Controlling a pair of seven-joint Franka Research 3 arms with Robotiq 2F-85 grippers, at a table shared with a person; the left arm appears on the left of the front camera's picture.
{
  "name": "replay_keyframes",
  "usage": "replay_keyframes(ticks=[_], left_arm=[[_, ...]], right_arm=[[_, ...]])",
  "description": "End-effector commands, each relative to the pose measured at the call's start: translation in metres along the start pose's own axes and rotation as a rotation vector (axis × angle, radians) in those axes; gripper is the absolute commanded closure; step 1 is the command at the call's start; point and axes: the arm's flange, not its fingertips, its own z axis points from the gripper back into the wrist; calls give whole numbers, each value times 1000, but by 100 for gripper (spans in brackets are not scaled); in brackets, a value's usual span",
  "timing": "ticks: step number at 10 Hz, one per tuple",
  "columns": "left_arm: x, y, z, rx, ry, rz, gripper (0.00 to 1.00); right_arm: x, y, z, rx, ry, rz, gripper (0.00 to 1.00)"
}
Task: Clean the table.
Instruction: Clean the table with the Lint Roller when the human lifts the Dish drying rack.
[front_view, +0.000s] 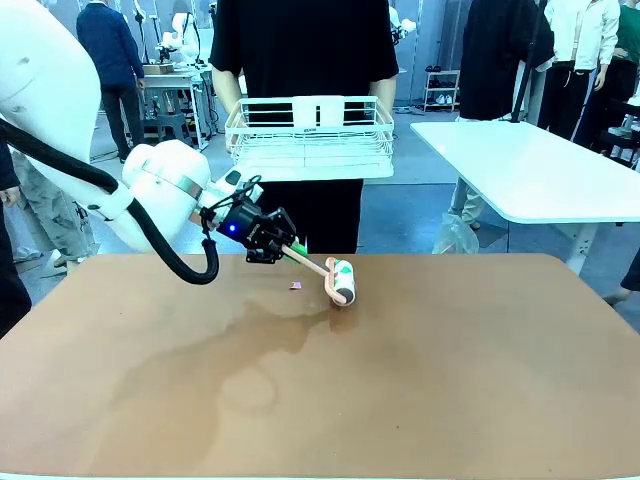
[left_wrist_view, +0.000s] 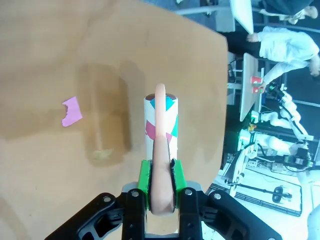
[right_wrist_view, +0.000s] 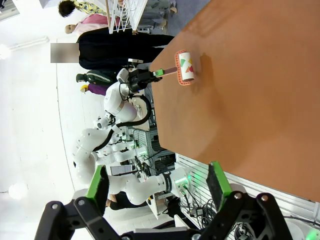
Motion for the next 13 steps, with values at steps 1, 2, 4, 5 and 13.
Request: replay_keyframes(ticks=[1, 2, 4, 5, 13], left_arm=[[-14, -17, 34, -69, -16, 6, 78], [-18, -19, 55, -71, -10, 16, 78], [-19, -4, 98, -73, -14, 19, 78], [-19, 9, 119, -63, -29, 1, 78], [38, 108, 201, 40, 4, -98, 78]], right_arm=[[-1, 2, 1, 13, -2, 10, 0], [-1, 2, 1, 13, -2, 10, 0], [-1, 2, 1, 13, -2, 10, 0], [-1, 2, 1, 13, -2, 10, 0], [-1, 2, 1, 13, -2, 10, 0]])
